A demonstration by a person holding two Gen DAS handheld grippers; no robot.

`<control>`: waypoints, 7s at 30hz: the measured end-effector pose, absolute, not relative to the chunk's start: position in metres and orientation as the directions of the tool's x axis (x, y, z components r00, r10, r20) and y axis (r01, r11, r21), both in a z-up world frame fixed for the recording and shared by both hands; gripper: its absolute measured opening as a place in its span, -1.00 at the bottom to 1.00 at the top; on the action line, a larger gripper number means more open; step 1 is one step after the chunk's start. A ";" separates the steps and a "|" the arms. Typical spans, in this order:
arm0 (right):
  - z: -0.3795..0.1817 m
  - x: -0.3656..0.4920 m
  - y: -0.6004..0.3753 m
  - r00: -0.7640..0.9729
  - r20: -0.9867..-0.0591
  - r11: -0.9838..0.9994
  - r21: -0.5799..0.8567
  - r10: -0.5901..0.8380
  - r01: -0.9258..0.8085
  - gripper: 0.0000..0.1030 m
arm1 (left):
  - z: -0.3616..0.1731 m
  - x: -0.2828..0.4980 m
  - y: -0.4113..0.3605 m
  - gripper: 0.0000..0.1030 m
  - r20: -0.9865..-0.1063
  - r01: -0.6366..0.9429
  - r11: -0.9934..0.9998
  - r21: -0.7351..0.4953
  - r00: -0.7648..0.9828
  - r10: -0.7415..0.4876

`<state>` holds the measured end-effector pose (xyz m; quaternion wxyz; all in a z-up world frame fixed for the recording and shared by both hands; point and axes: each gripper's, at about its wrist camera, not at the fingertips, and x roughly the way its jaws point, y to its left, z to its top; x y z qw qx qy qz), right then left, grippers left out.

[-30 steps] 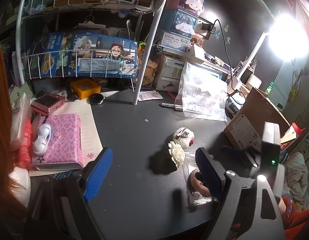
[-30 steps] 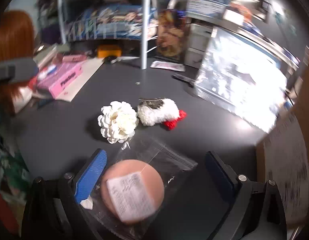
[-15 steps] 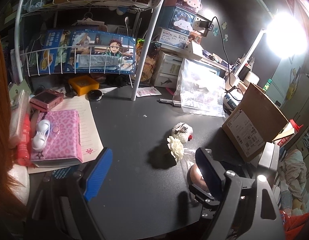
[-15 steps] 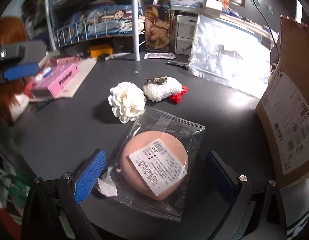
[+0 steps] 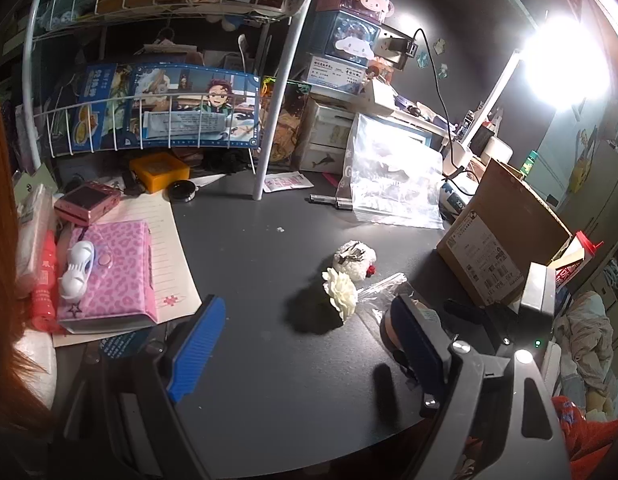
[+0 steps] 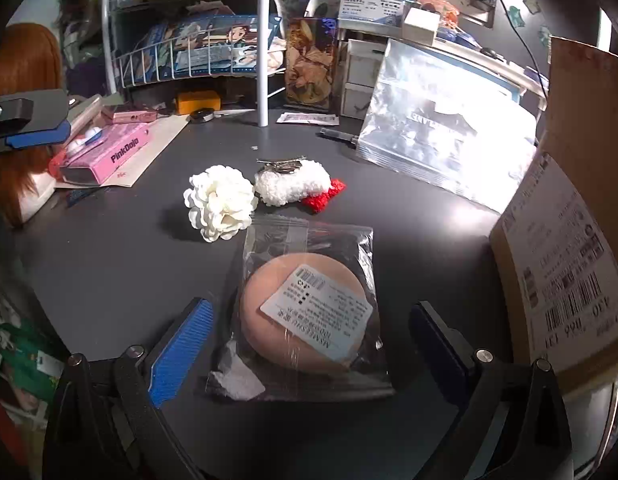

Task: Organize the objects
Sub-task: 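Grasp the plastic-wrapped pink bun with the right gripper and lift, then lower the pink bun into the box and open the right gripper, then move the right gripper back to the white fabric flower, then grasp the white fabric flower with the right gripper, then carry the flower into the box and open the right gripper, then move the right gripper back to the white-and-red plush keychain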

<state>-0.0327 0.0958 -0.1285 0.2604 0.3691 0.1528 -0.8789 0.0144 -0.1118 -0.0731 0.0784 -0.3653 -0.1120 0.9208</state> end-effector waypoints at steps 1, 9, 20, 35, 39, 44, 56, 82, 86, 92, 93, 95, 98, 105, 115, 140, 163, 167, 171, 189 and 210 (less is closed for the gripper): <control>-0.129 -0.033 0.095 -0.590 -0.730 -0.812 -0.082 -0.346 0.577 0.60 | -0.073 0.014 -0.111 0.61 -0.655 -0.061 -0.963 -0.263 -0.721 0.225; -0.127 -0.030 0.100 -0.580 -0.723 -0.784 -0.085 -0.376 0.615 0.20 | -0.071 0.011 -0.100 0.61 -0.664 -0.072 -0.963 -0.259 -0.711 0.232; -0.062 -0.029 0.119 -0.444 -0.660 -0.640 0.072 -0.606 0.765 0.18 | -0.052 -0.001 -0.056 0.60 -0.628 -0.216 -0.918 -0.333 -0.675 0.387; 0.042 -0.046 0.174 -0.446 -0.532 -0.548 0.041 -0.720 0.836 0.18 | 0.025 -0.050 0.018 -0.10 -0.521 -0.434 -0.789 -0.434 -0.594 0.613; 0.051 -0.063 0.207 -0.492 -0.526 -0.600 0.045 -0.694 0.798 0.18 | 0.034 -0.076 0.051 -0.29 -0.523 -0.483 -0.749 -0.453 -0.537 0.662; 0.054 -0.085 0.251 -0.535 -0.541 -0.664 0.060 -0.649 0.745 0.18 | 0.038 -0.107 0.104 -0.34 -0.543 -0.536 -0.710 -0.456 -0.465 0.699; 0.040 -0.121 0.312 -0.534 -0.613 -0.740 0.125 -0.582 0.661 0.20 | 0.024 -0.152 0.177 -0.22 -0.623 -0.564 -0.696 -0.443 -0.364 0.692; 0.057 -0.060 0.223 -0.439 -0.550 -0.578 0.102 -0.711 0.810 0.57 | 0.053 -0.060 0.026 0.62 -0.533 -0.327 -0.914 -0.239 -0.743 0.406; 0.039 -0.044 0.176 -0.319 -0.575 -0.480 0.149 -0.753 0.865 0.57 | 0.038 -0.041 -0.012 0.62 -0.527 -0.259 -0.935 -0.242 -0.774 0.351; -0.023 -0.052 0.118 -0.178 -0.635 -0.425 0.259 -0.752 0.867 0.57 | -0.006 -0.021 -0.054 0.62 -0.529 -0.177 -0.945 -0.274 -0.793 0.302; -0.037 -0.057 0.109 -0.155 -0.649 -0.428 0.287 -0.745 0.857 0.57 | -0.018 -0.021 -0.060 0.62 -0.548 -0.158 -0.947 -0.280 -0.783 0.293; -0.060 -0.065 0.095 -0.136 -0.670 -0.442 0.310 -0.729 0.842 0.56 | -0.033 -0.019 -0.067 0.62 -0.570 -0.137 -0.949 -0.284 -0.772 0.282; -0.080 -0.068 0.078 -0.155 -0.704 -0.465 0.272 -0.693 0.843 0.55 | -0.053 -0.016 -0.077 0.62 -0.589 -0.119 -0.944 -0.308 -0.755 0.288; -0.109 -0.077 0.044 -0.236 -0.766 -0.510 0.137 -0.598 0.849 0.42 | -0.079 -0.015 -0.093 0.62 -0.618 -0.083 -0.937 -0.339 -0.732 0.288; -0.121 -0.089 0.027 -0.273 -0.783 -0.524 0.078 -0.559 0.848 0.13 | -0.095 -0.025 -0.106 0.62 -0.650 -0.060 -0.936 -0.346 -0.704 0.285; -0.054 -0.038 0.083 -0.267 -0.665 -0.441 0.106 -0.698 0.891 -0.69 | -0.062 -0.005 -0.058 0.00 -0.585 -0.234 -0.873 -0.429 -0.664 0.465; 0.061 -0.081 0.252 -0.544 -0.571 -0.646 -0.031 -0.615 0.762 -0.69 | 0.054 -0.102 0.118 -0.55 -0.582 -0.554 -0.771 -0.314 -0.530 0.617; 0.064 -0.109 0.265 -0.501 -0.625 -0.649 0.010 -0.598 0.761 -0.69 | 0.053 -0.130 0.136 -0.55 -0.621 -0.571 -0.751 -0.331 -0.467 0.629; 0.060 -0.128 0.267 -0.478 -0.679 -0.653 0.002 -0.557 0.758 -0.69 | 0.049 -0.150 0.145 -0.55 -0.653 -0.556 -0.755 -0.348 -0.435 0.620; 0.053 -0.137 0.272 -0.484 -0.705 -0.676 -0.008 -0.519 0.737 0.03 | 0.062 -0.136 0.121 0.36 -0.636 -0.512 -0.808 -0.292 -0.527 0.564; 0.081 -0.071 0.178 -0.444 -0.667 -0.575 -0.029 -0.598 0.818 0.98 | 0.068 -0.054 0.002 0.73 -0.516 -0.411 -0.881 -0.235 -0.715 0.472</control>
